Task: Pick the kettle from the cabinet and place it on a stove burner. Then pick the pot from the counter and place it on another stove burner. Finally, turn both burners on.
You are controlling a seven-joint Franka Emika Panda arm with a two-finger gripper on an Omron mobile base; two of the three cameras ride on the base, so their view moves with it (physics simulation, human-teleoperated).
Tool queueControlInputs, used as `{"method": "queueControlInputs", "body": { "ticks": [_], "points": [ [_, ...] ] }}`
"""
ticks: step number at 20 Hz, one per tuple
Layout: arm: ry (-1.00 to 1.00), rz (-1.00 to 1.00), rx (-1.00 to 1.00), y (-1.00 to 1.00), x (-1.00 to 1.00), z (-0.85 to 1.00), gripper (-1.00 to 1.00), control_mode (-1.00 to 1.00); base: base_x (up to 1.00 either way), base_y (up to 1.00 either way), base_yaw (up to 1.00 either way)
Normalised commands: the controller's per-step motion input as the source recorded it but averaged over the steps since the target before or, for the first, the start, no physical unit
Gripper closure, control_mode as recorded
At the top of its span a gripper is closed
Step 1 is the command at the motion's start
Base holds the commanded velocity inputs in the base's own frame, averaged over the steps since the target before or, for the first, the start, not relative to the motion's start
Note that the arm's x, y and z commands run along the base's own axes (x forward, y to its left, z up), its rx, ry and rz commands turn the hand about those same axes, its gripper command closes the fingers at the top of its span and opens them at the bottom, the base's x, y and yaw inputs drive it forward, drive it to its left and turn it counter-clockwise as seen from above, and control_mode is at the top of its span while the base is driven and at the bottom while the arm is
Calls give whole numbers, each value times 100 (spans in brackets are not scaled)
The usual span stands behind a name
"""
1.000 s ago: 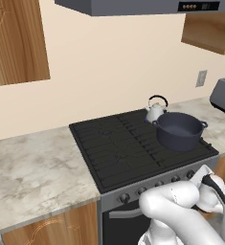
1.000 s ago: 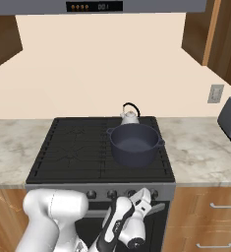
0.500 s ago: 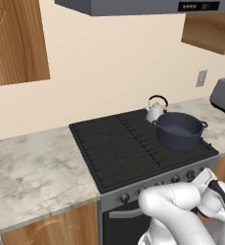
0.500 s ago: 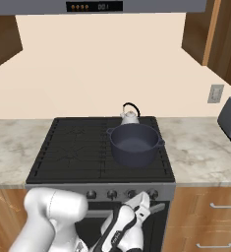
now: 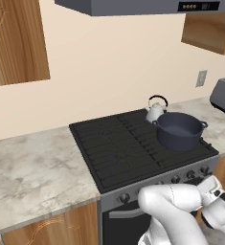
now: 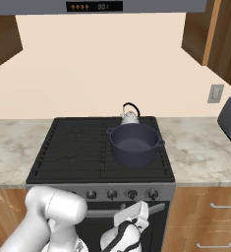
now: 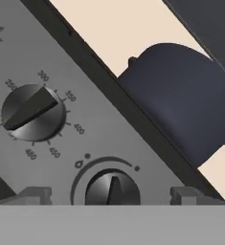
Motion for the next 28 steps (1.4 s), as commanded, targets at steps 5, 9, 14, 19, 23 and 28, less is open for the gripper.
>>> {"method": "queueControlInputs", "body": {
  "ticks": [5,9,14,19,23,28],
  "points": [
    [-17,0,-5,-4,-38,2,-100,-100,0,0,0],
    [-13,0,0,-4,-29,9,-100,-100,0,0,0],
    [-5,0,0,-19,-2,20,-100,-100,0,0,0],
    [0,0,0,-23,0,17,-100,-100,0,0,0],
    [0,0,3,-19,0,11,-100,-100,0,0,0],
    [8,0,16,-32,0,0,-100,-100,0,0,0]
  ]
}}
